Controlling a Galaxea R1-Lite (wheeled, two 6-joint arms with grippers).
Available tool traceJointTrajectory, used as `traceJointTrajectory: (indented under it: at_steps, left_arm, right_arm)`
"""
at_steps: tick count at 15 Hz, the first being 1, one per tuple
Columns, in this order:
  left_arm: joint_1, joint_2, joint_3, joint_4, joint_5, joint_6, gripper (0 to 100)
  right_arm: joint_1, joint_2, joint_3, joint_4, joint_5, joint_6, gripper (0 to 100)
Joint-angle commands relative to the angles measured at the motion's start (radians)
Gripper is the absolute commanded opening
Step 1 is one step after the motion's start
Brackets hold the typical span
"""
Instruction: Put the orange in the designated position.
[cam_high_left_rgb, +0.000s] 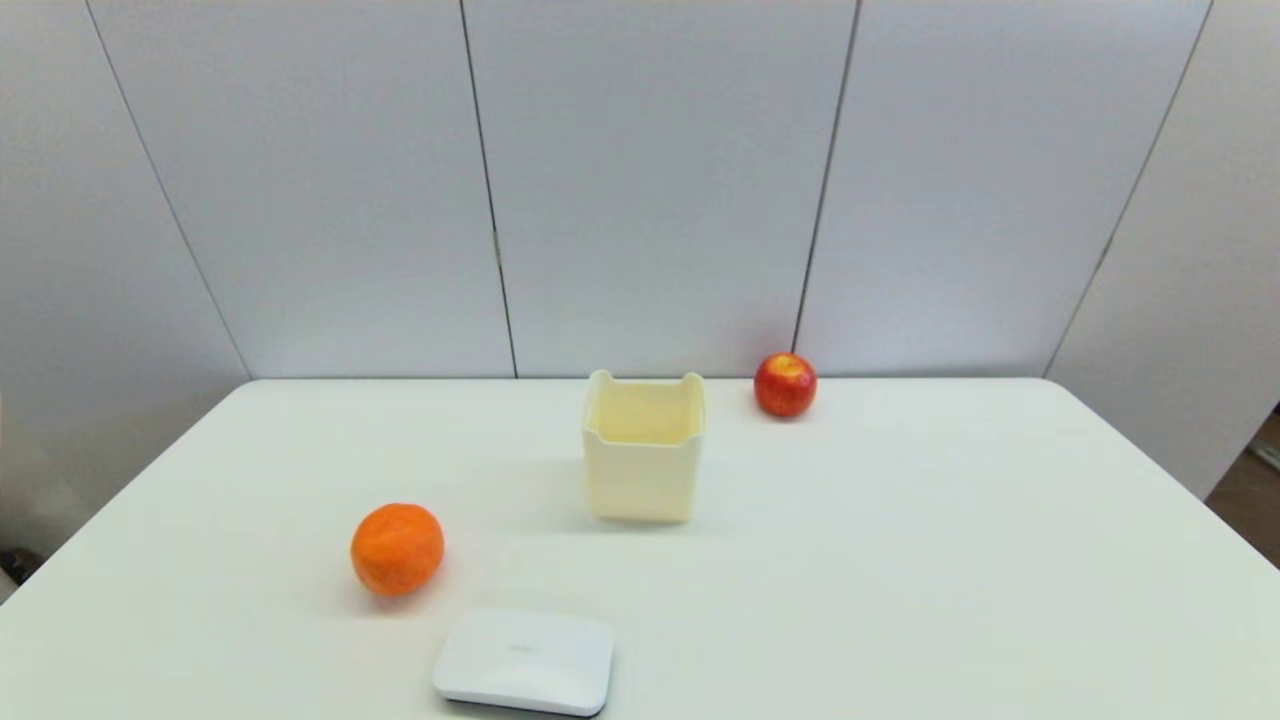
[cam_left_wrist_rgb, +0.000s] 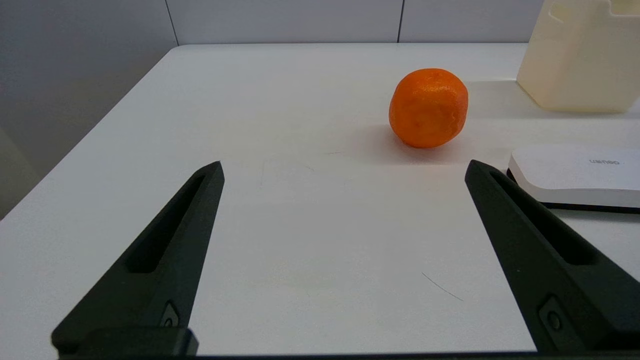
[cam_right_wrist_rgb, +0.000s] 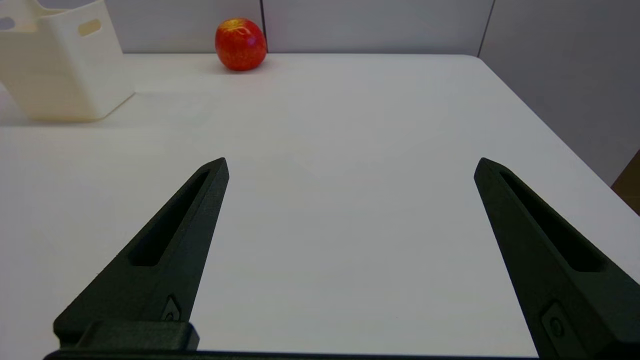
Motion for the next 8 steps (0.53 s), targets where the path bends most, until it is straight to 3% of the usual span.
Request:
traceJointTrajectory:
  at_steps: [1, 8]
  left_arm:
    - [0.001, 0.0, 0.0, 0.0, 0.0, 0.0, 100]
    - [0.001, 0.0, 0.0, 0.0, 0.0, 0.0, 100]
  right_arm:
    - [0.0, 0.001, 0.002, 0.0, 0.0, 0.001, 100]
    - [0.001, 0.001, 0.002, 0.0, 0.0, 0.001, 100]
